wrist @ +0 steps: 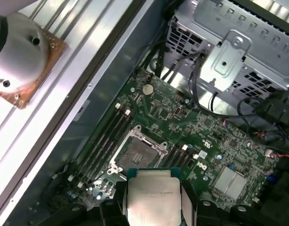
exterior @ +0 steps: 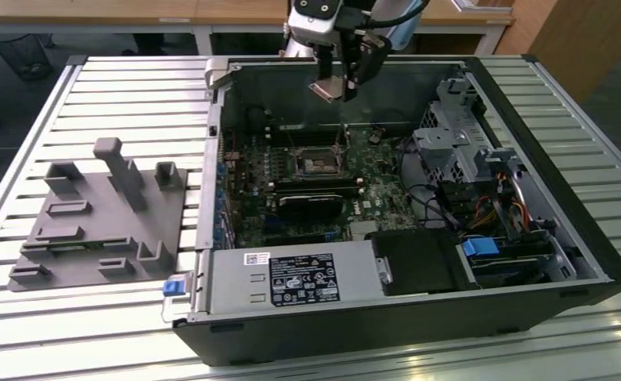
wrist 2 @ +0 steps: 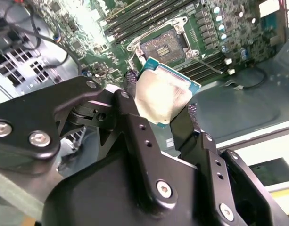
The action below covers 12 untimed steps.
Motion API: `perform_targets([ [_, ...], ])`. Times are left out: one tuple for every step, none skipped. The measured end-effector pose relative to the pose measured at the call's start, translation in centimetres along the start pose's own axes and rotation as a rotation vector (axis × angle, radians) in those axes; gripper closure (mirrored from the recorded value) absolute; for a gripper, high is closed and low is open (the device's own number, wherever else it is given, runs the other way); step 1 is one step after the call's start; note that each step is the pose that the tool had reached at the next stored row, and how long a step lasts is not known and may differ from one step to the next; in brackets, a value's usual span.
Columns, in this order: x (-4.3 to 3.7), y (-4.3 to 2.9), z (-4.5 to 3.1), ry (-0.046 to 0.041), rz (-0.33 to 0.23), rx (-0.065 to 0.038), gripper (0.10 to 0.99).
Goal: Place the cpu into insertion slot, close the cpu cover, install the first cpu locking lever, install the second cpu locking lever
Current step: 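Place the cpu into insertion slot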
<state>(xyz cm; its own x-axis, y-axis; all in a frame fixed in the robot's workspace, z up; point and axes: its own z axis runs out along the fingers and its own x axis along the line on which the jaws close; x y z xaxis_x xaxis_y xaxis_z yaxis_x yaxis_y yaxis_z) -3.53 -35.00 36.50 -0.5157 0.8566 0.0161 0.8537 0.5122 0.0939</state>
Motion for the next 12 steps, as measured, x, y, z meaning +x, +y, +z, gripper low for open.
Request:
perform_targets([
  [0.0, 0.0, 0.01, -0.0016, 0.017, 0.0, 0.545],
  [0.0, 0.0, 0.02, -0.0033, 0.034, -0.001, 0.545],
  [0.0, 0.0, 0.04, -0.0062, 0.065, -0.001, 0.545],
  [0.0, 0.0, 0.04, -0.0079, 0.082, -0.001, 0.545],
  [0.0, 0.0, 0.05, -0.0093, 0.098, -0.002, 0.545],
  [0.0, -0.01, 0.06, -0.0106, 0.112, -0.002, 0.545],
  [0.0, -0.01, 0.07, -0.0118, 0.125, -0.002, 0.545],
  [0.0, -0.01, 0.08, -0.0131, 0.138, -0.002, 0.545],
  [0.0, -0.01, 0.09, -0.0143, 0.151, -0.002, 0.545],
  [0.0, -0.01, 0.1, -0.0154, 0.163, -0.003, 0.545],
  [0.0, -0.01, 0.1, -0.0167, 0.176, -0.003, 0.545],
  [0.0, -0.01, 0.11, -0.0179, 0.188, -0.003, 0.545],
])
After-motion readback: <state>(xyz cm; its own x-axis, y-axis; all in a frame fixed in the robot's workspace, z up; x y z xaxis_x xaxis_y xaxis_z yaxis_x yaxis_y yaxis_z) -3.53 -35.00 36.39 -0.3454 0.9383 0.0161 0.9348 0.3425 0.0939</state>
